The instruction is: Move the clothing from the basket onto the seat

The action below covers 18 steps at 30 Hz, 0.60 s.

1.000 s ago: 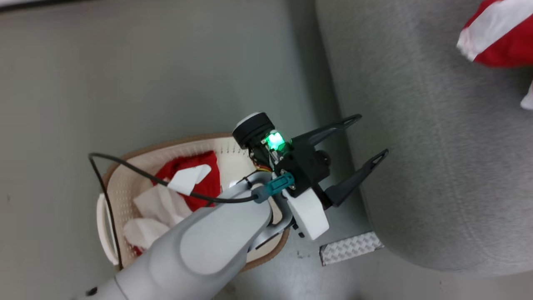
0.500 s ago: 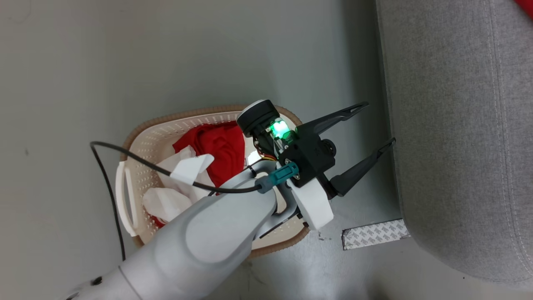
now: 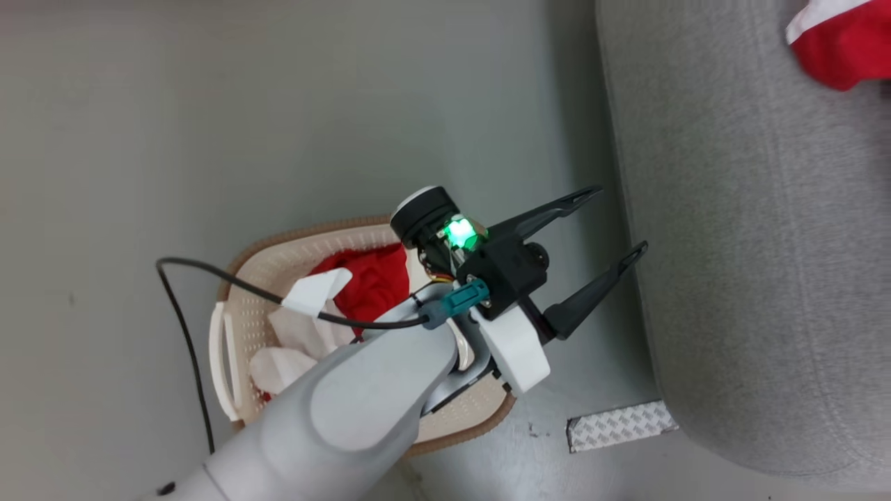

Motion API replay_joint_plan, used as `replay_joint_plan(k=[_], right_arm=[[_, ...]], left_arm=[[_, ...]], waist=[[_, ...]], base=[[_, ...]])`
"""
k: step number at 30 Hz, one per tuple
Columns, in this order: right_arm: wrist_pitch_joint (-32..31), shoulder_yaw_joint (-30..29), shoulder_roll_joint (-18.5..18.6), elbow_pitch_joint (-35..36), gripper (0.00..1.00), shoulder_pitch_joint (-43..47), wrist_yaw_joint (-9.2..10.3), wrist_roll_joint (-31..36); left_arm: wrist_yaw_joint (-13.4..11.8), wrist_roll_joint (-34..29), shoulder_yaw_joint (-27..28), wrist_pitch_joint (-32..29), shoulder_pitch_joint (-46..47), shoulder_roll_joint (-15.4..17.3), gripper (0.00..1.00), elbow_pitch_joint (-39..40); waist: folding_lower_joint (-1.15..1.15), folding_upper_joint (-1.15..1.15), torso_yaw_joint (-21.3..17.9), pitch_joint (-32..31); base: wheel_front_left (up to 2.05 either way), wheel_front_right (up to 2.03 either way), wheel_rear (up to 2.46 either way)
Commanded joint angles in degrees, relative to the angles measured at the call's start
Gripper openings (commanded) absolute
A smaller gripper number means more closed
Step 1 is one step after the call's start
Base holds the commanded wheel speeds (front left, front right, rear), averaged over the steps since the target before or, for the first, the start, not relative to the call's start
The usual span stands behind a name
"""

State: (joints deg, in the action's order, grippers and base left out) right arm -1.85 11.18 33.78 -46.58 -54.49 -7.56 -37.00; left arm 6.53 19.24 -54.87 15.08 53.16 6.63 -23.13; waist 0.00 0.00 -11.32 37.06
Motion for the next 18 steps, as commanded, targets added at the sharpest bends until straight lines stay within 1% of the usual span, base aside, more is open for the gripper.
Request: replay_joint_plan(k=[1, 10, 14, 18], right_arm=[[0.8, 0.3, 0.8, -0.3, 1.0, 0.9, 0.14, 0.3], [4.0, 4.8, 2.3, 1.7, 1.0, 4.8, 0.14, 1.6], [4.8, 6.5, 2.5, 4.6, 1.0, 6.6, 0.14, 1.9], [6.1, 7.2, 2.6, 8.2, 1.0, 8.5, 0.14, 2.0]], left_arm=[[0.1, 0.6, 0.3, 0.1, -1.2, 0.3, 1.0, 0.0], [-0.5, 1.7, 3.8, 0.1, -8.1, 0.5, 1.0, 0.3], [-0.7, 2.1, 5.5, 0.1, -11.4, 0.1, 1.0, 0.6], [-1.2, 2.3, 7.6, 0.1, -14.3, -0.2, 1.0, 1.1]], waist=[[0.0, 0.0, -0.8, -2.4], [0.0, 0.0, -3.1, -13.4], [0.0, 0.0, -3.3, -18.6], [0.0, 0.0, -2.5, -23.4]], base=[[0.0, 0.0, 0.0], [0.0, 0.0, 0.0], [0.0, 0.0, 0.0], [0.0, 0.0, 0.0]])
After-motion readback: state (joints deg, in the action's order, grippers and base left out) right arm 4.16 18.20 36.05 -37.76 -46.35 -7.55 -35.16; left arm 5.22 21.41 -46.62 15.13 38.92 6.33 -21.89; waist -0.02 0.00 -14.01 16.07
